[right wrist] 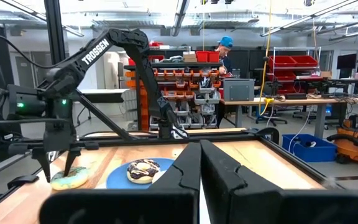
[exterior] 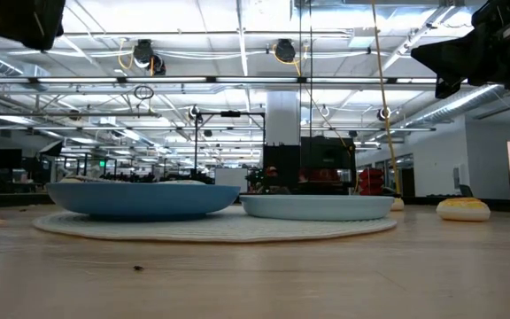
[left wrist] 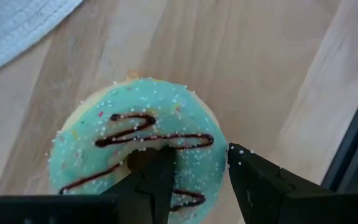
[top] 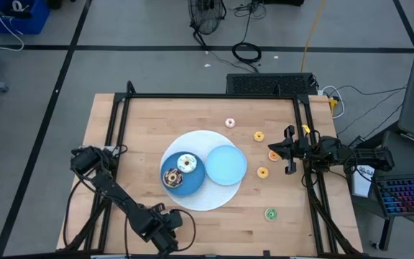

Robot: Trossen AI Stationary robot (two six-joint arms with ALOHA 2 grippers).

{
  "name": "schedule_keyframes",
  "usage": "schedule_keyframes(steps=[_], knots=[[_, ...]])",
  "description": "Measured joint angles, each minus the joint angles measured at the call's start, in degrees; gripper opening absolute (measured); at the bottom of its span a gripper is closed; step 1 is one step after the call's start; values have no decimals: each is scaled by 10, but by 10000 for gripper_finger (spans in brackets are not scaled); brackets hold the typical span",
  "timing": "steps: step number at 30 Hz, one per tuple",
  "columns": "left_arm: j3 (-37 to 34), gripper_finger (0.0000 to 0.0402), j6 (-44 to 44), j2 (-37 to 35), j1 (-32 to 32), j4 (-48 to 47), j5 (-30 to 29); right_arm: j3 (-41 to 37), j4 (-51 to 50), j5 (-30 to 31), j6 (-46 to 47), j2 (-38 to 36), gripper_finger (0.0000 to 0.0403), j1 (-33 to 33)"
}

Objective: Pick & Place donuts
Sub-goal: Put the large blue donut on the blue plate

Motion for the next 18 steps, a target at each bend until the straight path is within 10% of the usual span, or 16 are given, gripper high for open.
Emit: schedule_keyframes(steps=[18], knots=[[-34, 152, -42, -2, 0, 4, 18, 0, 0, 0, 0, 0, 0, 0]])
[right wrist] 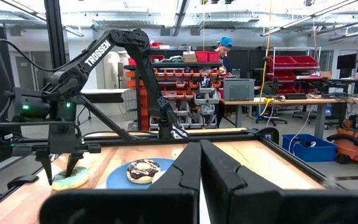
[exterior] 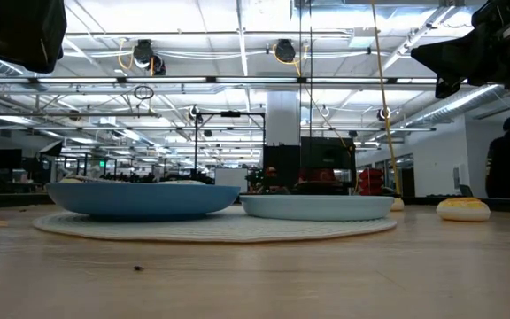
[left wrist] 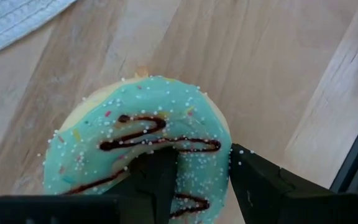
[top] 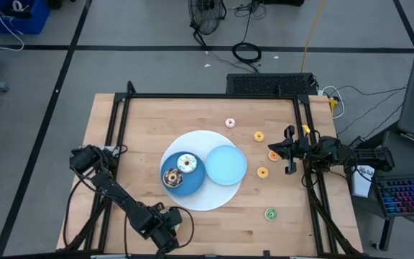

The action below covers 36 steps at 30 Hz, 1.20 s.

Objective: Pick & Place donuts
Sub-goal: Put the large blue donut on the blue plate

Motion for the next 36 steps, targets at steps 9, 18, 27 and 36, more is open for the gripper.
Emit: schedule_keyframes(steps=[9, 18, 27, 36], knots=[[-1, 64, 3, 1, 0, -6, -3, 0, 0, 0, 0, 0, 0, 0], [29, 14, 51, -9, 7, -28, -6, 0, 0, 0, 0, 0, 0, 0], [199, 12, 214, -15, 68, -232, -56, 0, 0, 0, 0, 0, 0, 0], [260, 14, 375, -16, 151, -310, -110, 0, 0, 0, 0, 0, 0, 0]])
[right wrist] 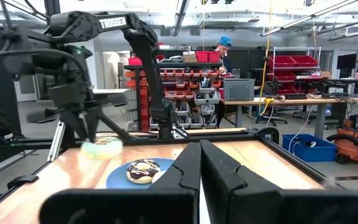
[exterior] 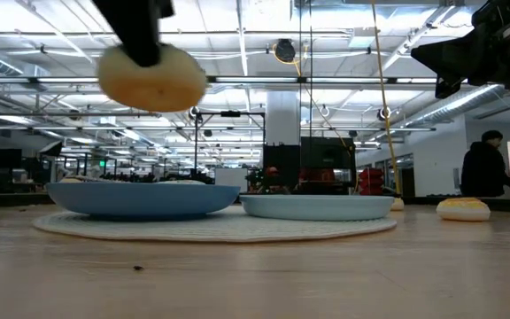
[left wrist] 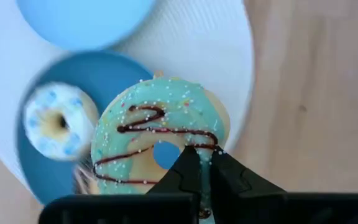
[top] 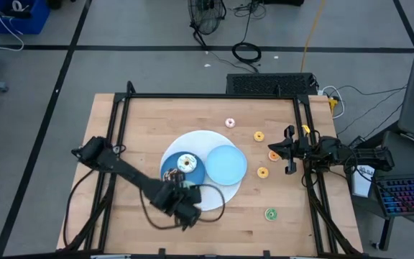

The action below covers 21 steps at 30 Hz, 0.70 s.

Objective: Pick & Place donuts
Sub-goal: Put the large blue donut on the blue plate

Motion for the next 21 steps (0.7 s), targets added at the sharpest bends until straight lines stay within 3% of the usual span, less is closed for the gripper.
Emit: schedule_keyframes(steps=[11, 21], knots=[[-1, 12, 95, 0, 64, -7, 3, 0, 0, 0, 0, 0, 0, 0], [-1, 10, 131, 0, 96, -9, 2, 0, 0, 0, 0, 0, 0, 0]])
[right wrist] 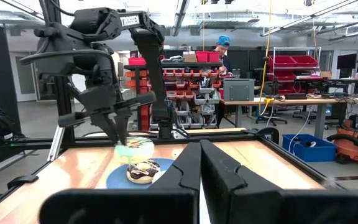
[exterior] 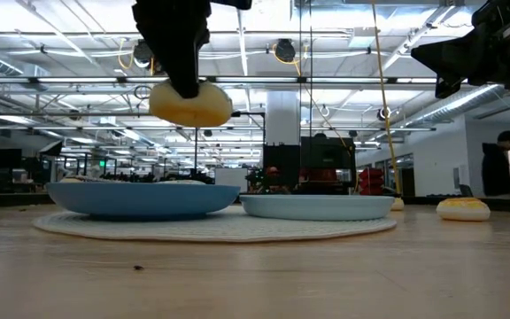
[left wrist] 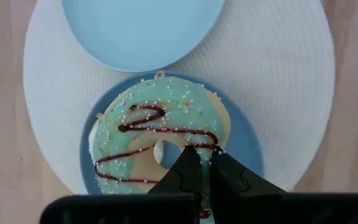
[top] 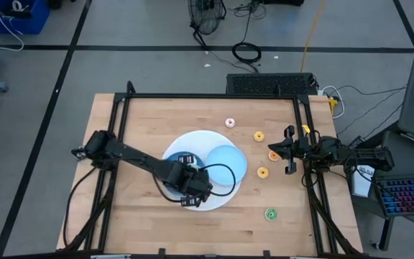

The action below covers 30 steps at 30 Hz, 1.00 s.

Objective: Pick & Place donuts
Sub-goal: Put the large blue donut on the blue plate

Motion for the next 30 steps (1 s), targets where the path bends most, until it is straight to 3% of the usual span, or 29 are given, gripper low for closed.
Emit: schedule_keyframes(steps=[7, 13, 20, 30], knots=[[-63, 10, 0, -1, 16, 12, -9, 0, 0, 0, 0, 0, 0, 0], [-121, 13, 5, -1, 30, 117, 40, 0, 0, 0, 0, 0, 0, 0], [-155, 10, -4, -1, 30, 156, 47, 0, 0, 0, 0, 0, 0, 0], [-180, 69, -31, -1, 31, 190, 67, 0, 0, 0, 0, 0, 0, 0]])
